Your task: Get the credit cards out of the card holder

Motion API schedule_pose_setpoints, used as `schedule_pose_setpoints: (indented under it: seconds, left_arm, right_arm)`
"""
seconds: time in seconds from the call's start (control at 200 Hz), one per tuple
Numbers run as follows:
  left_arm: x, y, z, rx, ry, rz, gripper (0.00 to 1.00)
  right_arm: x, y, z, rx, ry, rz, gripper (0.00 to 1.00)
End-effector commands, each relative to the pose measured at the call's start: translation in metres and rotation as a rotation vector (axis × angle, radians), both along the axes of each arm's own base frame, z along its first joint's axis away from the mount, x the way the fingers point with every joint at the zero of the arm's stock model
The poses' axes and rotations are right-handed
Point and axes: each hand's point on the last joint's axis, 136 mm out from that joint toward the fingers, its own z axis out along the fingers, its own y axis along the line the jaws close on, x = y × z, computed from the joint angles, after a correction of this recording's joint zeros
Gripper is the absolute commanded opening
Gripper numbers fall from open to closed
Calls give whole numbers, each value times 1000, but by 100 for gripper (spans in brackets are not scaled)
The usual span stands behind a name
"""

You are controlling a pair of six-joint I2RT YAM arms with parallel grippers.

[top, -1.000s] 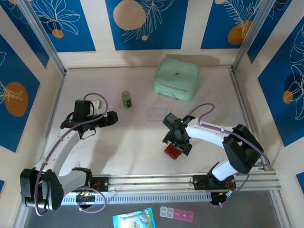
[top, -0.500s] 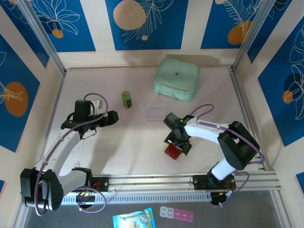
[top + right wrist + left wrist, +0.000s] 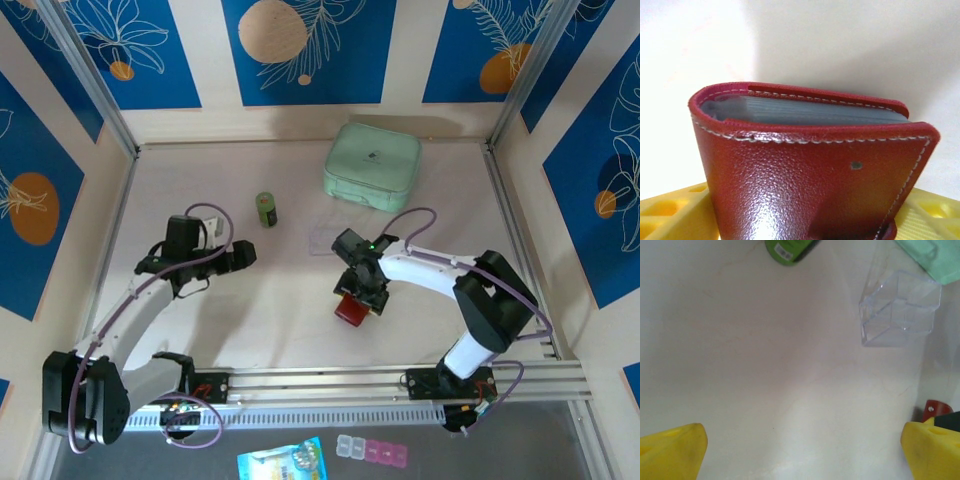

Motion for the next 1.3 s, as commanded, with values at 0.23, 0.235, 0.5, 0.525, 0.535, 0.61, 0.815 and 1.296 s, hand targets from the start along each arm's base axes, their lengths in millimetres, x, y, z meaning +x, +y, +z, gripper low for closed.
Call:
schedule_pose_setpoints:
  seconds: [0.23, 0.235, 0.5, 0.525, 0.535, 0.61, 0.815, 1.296]
  left_arm:
    - [-33, -36, -25, -15, 89, -34, 96]
    - [-33, -37, -25, -17, 89, -35, 96]
    - [-48, -55, -47, -34, 137, -3, 92]
    - [-48, -56, -48, -30, 140, -2, 91]
    - [-49, -56, -48, -30, 140, -2, 91]
    - [-50, -58, -50, -33, 143, -1, 90]
    - [-50, -66, -53, -65, 156, -13, 87]
    - [-43, -108, -48, -171, 171, -81, 37]
  right_arm:
    - [21, 58, 13, 9, -63, 373, 74]
    - [22, 59, 13, 10, -65, 376, 75]
    - [25, 86, -2, -26, -36, 531, 74]
    - [25, 86, -3, -32, -36, 536, 74]
    - [25, 86, -3, -34, -36, 538, 74]
    - [25, 88, -7, -38, -30, 544, 77]
    - [27, 89, 0, -32, -44, 546, 82]
    - [28, 66, 43, 100, -148, 477, 72]
